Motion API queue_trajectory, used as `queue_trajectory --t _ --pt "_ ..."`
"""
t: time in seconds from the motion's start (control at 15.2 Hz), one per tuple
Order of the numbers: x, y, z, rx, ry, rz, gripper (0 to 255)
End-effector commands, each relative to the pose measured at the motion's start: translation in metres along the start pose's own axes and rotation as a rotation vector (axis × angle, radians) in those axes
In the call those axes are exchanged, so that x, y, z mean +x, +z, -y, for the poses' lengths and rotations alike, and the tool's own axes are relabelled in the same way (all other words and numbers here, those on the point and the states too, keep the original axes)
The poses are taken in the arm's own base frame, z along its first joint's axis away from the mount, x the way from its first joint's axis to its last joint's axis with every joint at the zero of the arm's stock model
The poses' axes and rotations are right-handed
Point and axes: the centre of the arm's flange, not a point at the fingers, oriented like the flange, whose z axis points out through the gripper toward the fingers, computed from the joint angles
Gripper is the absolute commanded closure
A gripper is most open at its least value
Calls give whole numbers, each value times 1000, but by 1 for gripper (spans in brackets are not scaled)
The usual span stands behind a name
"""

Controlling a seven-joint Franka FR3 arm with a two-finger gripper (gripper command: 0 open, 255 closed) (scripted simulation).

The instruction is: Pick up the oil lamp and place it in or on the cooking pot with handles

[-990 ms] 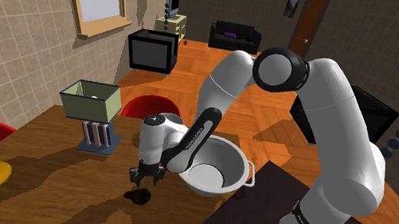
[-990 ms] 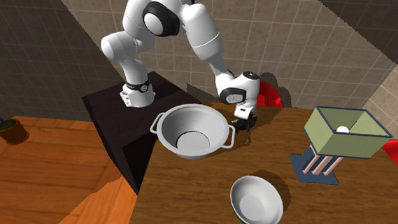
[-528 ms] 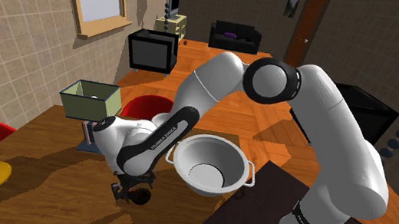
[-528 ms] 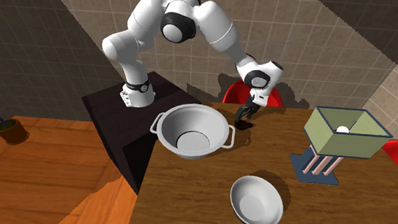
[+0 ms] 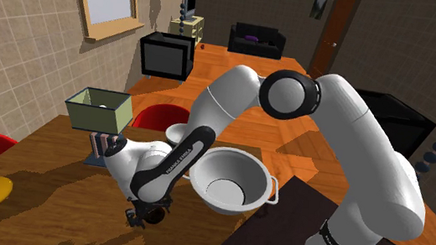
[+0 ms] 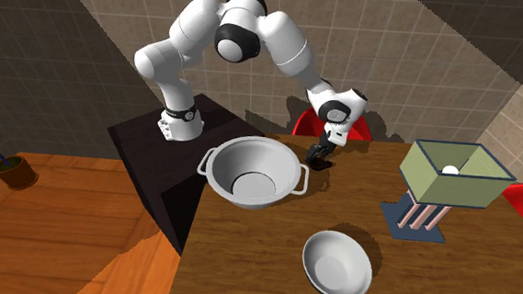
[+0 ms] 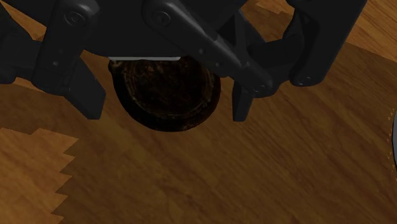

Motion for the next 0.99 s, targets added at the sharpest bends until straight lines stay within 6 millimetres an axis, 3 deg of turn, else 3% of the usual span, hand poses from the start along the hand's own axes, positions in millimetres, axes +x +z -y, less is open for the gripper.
queue_trajectory --t 0.0,0.33,0.4,0.92 --pt "0 1 0 0 0 0 0" --pt "0 1 0 0 0 0 0" --pt "0 1 0 0 0 0 255" --pt "0 1 0 0 0 0 255"
